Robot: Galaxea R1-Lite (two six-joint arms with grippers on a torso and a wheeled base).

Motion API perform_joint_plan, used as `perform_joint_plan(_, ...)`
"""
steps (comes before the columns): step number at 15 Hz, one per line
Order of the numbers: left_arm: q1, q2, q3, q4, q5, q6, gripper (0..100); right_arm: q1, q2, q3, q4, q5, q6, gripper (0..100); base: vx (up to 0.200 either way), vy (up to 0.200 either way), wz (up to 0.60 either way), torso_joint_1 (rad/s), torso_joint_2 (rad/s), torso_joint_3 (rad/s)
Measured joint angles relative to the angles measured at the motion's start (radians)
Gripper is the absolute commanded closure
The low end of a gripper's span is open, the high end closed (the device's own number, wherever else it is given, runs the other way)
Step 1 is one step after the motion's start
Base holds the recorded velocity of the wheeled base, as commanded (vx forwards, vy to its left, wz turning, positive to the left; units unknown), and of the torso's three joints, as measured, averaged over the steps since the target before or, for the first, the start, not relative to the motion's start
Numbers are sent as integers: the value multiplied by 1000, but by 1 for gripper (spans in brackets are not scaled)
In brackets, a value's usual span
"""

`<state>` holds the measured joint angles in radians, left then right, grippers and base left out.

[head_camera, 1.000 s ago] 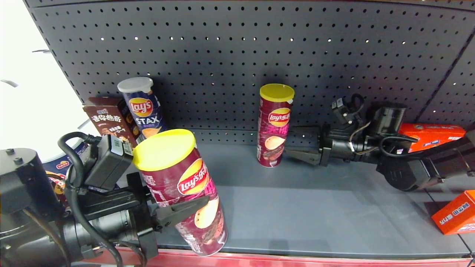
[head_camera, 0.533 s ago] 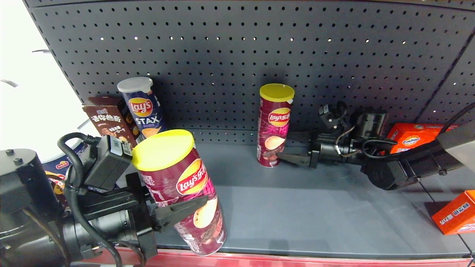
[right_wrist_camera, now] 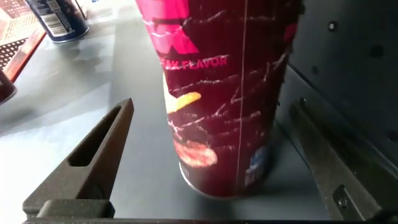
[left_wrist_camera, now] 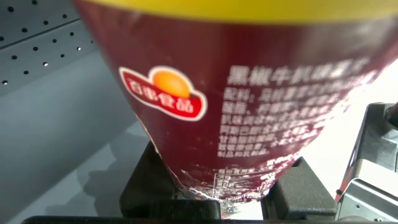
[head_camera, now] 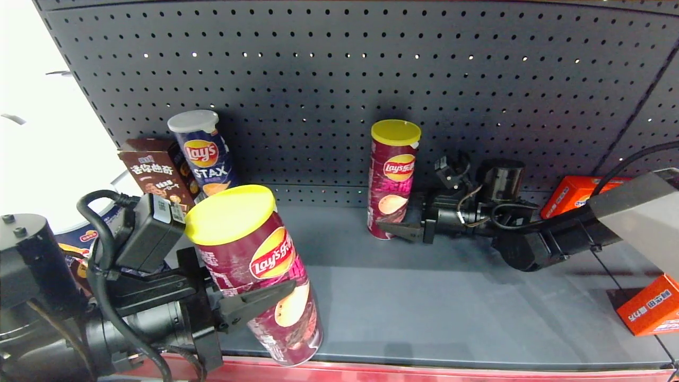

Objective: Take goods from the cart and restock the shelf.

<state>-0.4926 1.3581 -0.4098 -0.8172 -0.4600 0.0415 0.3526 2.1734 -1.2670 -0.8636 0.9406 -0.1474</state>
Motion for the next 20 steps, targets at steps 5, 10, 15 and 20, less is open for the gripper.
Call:
perform_joint_plan(5, 0, -2, 2, 0, 0, 0, 100, 18, 32, -38, 1, -10, 3, 0, 0, 0, 0, 0, 0, 0)
perform_joint_plan(10, 1, -5, 9, 0, 0, 0, 100, 29, 47, -46, -18, -39, 3, 100, 0, 0, 0, 0, 0, 0)
perform_joint_plan(15, 6, -15, 13, 0, 0, -1, 100, 31, -63, 70, -17, -57, 3, 100, 0, 0, 0, 0, 0, 0)
perform_joint_plan(20, 38, -48, 16, 2, 0, -3, 100, 41, -267, 364, -100, -93, 2, 100, 0, 0, 0, 0, 0, 0)
